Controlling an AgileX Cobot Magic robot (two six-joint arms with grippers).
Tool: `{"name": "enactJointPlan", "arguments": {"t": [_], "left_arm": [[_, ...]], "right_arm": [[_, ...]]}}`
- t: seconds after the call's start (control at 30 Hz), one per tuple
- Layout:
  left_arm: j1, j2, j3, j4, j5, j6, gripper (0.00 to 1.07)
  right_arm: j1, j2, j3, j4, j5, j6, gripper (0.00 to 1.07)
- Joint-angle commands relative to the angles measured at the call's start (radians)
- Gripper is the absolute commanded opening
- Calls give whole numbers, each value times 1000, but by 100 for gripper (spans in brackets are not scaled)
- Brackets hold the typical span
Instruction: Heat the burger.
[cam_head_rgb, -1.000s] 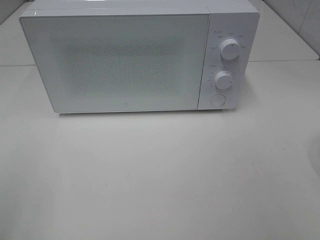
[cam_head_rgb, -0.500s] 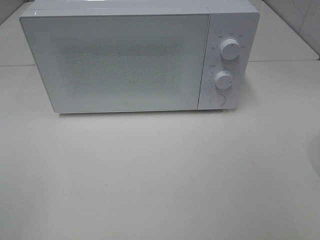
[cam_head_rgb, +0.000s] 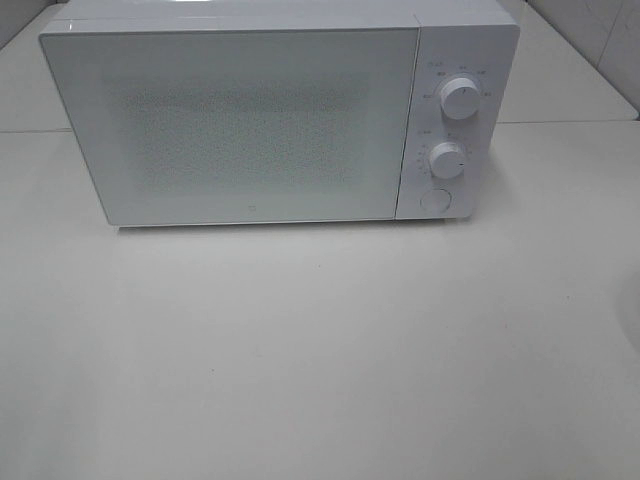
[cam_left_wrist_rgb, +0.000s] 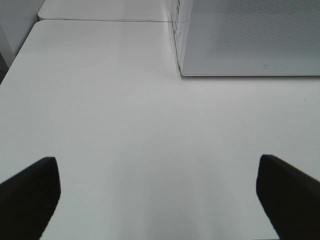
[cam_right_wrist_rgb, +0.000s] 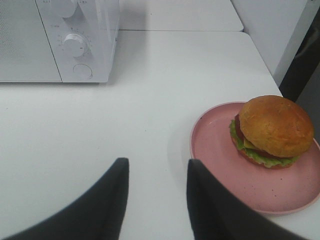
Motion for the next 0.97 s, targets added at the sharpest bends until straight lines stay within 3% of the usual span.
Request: {"name": "enactJointPlan", "arguments": {"t": [0.03, 0.97], "left_arm": [[-10, -24, 3, -1, -18, -8, 101], [-9, -22, 3, -2, -18, -9, 100]], "right_arm": [[-5, -26, 0, -1, -6, -5, 41], [-5, -26, 0, -1, -6, -5, 41]]}}
